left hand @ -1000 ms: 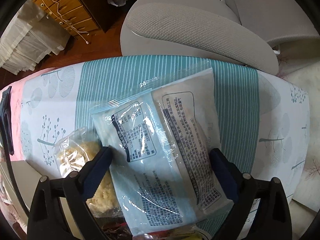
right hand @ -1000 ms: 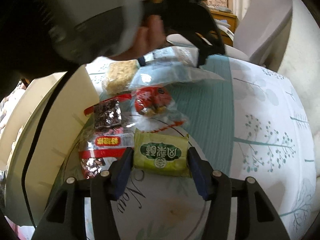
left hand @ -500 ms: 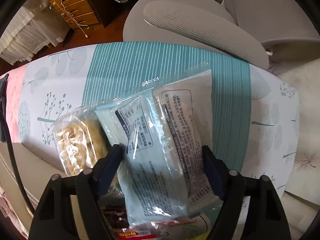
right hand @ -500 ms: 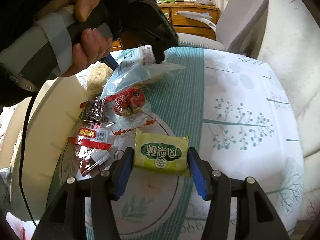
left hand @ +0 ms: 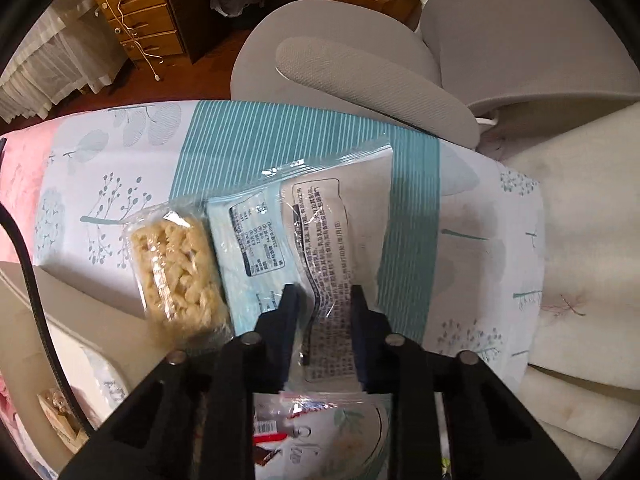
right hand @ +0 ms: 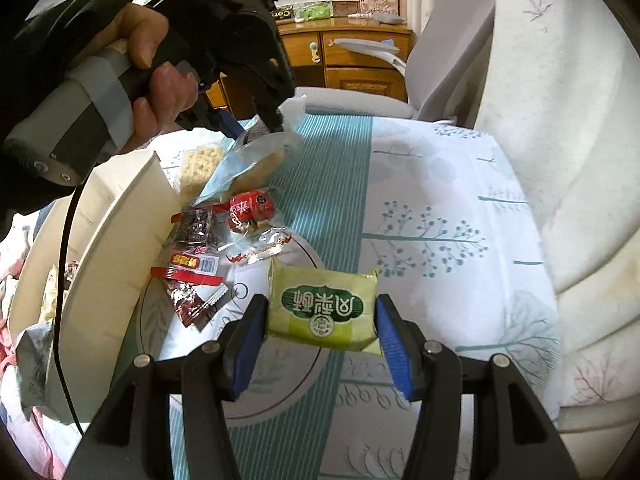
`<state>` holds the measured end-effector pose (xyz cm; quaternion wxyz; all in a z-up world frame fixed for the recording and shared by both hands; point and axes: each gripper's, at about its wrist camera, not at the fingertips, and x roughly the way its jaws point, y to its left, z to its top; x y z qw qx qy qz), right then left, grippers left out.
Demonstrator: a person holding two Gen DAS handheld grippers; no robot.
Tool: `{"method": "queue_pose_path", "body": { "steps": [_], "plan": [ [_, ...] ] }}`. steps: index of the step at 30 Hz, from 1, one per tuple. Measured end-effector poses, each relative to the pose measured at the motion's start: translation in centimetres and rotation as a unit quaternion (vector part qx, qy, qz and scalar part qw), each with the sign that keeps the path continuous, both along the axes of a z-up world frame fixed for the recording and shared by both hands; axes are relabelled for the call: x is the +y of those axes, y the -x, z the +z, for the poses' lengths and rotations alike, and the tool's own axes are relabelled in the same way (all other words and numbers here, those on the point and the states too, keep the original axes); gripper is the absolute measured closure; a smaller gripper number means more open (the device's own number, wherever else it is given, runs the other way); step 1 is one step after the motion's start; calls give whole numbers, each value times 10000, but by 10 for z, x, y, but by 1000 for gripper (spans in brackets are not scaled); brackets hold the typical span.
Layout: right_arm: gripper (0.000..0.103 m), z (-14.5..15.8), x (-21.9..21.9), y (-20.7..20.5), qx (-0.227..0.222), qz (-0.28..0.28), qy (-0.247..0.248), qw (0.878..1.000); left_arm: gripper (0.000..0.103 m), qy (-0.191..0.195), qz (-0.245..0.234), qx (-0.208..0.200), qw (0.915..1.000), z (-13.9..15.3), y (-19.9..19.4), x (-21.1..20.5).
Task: Organize snacks
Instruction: 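Lift the blue-printed packet with the left tool toward the tray while the right tool holds the green snack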
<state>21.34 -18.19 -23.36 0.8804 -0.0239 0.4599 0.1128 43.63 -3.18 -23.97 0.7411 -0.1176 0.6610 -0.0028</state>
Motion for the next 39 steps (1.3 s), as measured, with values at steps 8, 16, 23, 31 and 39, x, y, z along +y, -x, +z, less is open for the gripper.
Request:
{"method": "queue_pose_path", "body": {
  "steps": [8,16,23,31,39],
  "plan": [
    [48,22,1,25,-189,-42,52,9998,95,90,-6,-118,9999,32,9,13],
    [48,42,14,42,-383,88,104,9992,97,457,5,-380,9982,77,33,27],
    [48,60,32,61,-523,244,140,9982,97,750,-93,-756,9943,122,70,42],
    [48,79,61,83,-700,377,175,9967,97,966,-349,-1082,9888,171,125,72],
    [48,99,101,110,-849,329,101,9958,97,1059,-511,-1246,9852,204,178,116]
  ]
}}
